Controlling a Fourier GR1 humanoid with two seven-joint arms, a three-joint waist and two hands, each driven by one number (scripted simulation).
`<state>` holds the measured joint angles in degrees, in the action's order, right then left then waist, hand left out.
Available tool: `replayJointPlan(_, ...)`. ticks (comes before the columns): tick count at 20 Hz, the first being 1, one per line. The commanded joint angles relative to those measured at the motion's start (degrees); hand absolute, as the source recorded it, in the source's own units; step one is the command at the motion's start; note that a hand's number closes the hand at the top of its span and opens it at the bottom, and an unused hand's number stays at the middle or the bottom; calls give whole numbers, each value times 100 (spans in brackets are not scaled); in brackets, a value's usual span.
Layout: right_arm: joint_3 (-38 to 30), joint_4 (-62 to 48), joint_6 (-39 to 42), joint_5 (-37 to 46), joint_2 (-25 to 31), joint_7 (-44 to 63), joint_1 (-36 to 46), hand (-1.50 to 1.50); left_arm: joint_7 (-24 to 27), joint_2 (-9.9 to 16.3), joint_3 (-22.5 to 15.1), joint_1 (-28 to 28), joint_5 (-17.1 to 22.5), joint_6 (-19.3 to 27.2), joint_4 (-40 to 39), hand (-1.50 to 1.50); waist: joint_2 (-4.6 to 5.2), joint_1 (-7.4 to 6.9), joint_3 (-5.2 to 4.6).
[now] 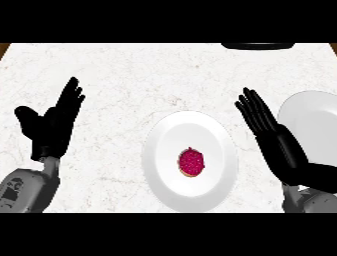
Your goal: Pick the cupcake from the plate and place it in the plate
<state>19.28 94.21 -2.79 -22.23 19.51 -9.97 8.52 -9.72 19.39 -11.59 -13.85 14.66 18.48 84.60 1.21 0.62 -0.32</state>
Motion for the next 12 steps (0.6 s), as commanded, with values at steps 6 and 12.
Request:
replayJointPlan(6, -486, -606, 1553, -501, 515, 396, 2553, 150, -210, -201, -400, 731, 86, -442, -701, 0, 2, -553, 23)
replayJointPlan(12, -714, -3032, 424, 1181, 27, -1369, 2599, -150, -208, -437, -448, 928, 342, -652, -329, 0, -45, -334, 41)
